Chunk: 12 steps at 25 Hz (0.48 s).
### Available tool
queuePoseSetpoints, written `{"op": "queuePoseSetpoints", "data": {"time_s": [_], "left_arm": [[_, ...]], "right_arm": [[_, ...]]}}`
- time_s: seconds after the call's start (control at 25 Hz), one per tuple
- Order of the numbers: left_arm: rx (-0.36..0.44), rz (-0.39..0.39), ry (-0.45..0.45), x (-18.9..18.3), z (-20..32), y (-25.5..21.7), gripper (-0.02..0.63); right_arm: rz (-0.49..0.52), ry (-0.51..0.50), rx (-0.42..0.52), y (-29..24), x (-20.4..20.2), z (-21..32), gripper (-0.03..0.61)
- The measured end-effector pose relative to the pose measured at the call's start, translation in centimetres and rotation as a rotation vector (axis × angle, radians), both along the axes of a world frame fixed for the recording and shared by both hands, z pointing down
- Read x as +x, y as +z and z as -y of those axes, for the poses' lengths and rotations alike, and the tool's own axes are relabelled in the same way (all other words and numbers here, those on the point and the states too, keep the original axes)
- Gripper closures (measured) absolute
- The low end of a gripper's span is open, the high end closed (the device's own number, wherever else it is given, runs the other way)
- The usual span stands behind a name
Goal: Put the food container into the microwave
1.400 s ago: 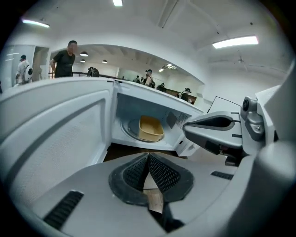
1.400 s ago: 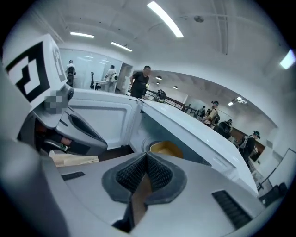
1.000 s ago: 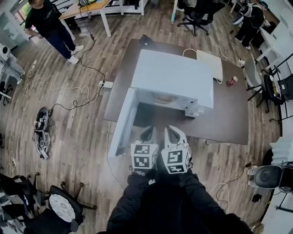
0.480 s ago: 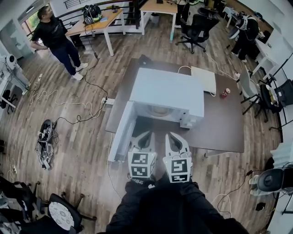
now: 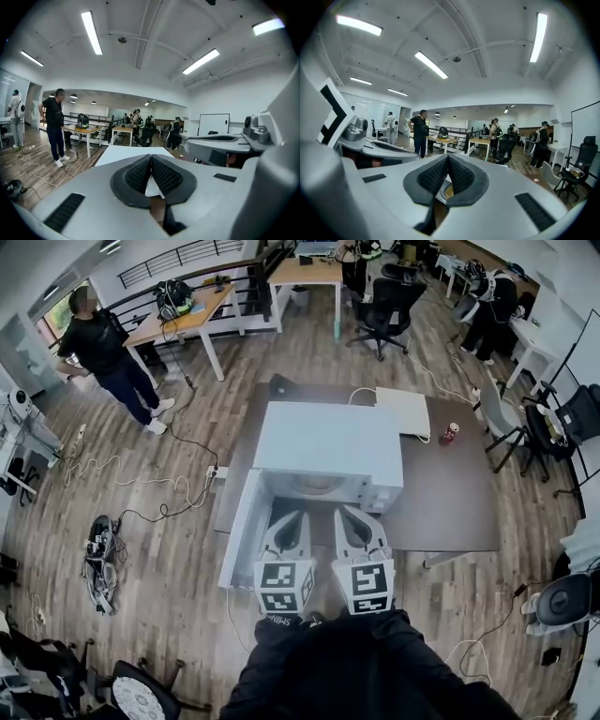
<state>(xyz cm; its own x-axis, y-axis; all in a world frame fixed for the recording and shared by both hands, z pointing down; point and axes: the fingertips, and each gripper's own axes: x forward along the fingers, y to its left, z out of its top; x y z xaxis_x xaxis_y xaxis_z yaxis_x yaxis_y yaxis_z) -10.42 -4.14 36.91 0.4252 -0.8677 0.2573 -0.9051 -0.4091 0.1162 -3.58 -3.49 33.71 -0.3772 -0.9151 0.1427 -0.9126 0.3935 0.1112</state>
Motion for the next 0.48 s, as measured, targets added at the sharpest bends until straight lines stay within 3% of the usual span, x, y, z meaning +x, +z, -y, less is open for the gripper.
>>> {"op": "queuePoseSetpoints", "data": {"time_s": [0.48], "left_arm": [[0.006,0.003,0.004,1.6,1.2,-0.4,0.58]], "right_arm": [[0.006,-0.005,0.027,-1.1,1.3,1.0,0.555]]}}
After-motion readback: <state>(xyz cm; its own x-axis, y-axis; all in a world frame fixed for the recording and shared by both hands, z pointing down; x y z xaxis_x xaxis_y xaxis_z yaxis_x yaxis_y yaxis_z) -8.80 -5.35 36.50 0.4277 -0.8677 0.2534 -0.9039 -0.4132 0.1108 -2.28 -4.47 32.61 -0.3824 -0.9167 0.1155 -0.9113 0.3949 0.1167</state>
